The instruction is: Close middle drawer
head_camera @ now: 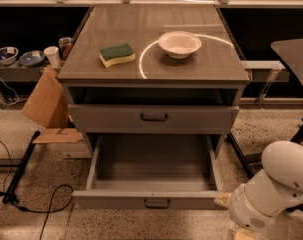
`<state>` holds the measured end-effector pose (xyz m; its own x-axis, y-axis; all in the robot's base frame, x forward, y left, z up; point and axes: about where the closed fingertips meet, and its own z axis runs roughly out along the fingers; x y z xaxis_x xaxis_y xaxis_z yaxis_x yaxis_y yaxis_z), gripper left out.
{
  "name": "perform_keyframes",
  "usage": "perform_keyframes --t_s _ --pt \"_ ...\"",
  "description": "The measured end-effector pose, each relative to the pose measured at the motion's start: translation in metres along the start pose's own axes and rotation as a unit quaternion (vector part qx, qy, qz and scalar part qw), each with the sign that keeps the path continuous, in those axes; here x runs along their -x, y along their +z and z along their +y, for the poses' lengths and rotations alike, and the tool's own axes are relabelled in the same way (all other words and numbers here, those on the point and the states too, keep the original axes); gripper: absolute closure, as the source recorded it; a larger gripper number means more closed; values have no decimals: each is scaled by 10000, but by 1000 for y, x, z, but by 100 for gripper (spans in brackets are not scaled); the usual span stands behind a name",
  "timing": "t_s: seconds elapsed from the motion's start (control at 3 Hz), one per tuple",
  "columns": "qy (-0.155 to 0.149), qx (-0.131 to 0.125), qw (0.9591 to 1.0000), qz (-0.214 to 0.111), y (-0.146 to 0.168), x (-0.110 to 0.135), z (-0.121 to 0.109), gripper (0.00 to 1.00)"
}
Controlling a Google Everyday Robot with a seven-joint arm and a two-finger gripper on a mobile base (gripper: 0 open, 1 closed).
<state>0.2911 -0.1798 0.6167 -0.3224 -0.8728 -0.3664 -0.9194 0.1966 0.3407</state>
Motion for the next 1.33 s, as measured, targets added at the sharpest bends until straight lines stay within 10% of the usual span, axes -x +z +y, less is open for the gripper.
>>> perform_keyframes --t_s 1.33 --pt "962 1034 9804 -1375 159 -12 -88 0"
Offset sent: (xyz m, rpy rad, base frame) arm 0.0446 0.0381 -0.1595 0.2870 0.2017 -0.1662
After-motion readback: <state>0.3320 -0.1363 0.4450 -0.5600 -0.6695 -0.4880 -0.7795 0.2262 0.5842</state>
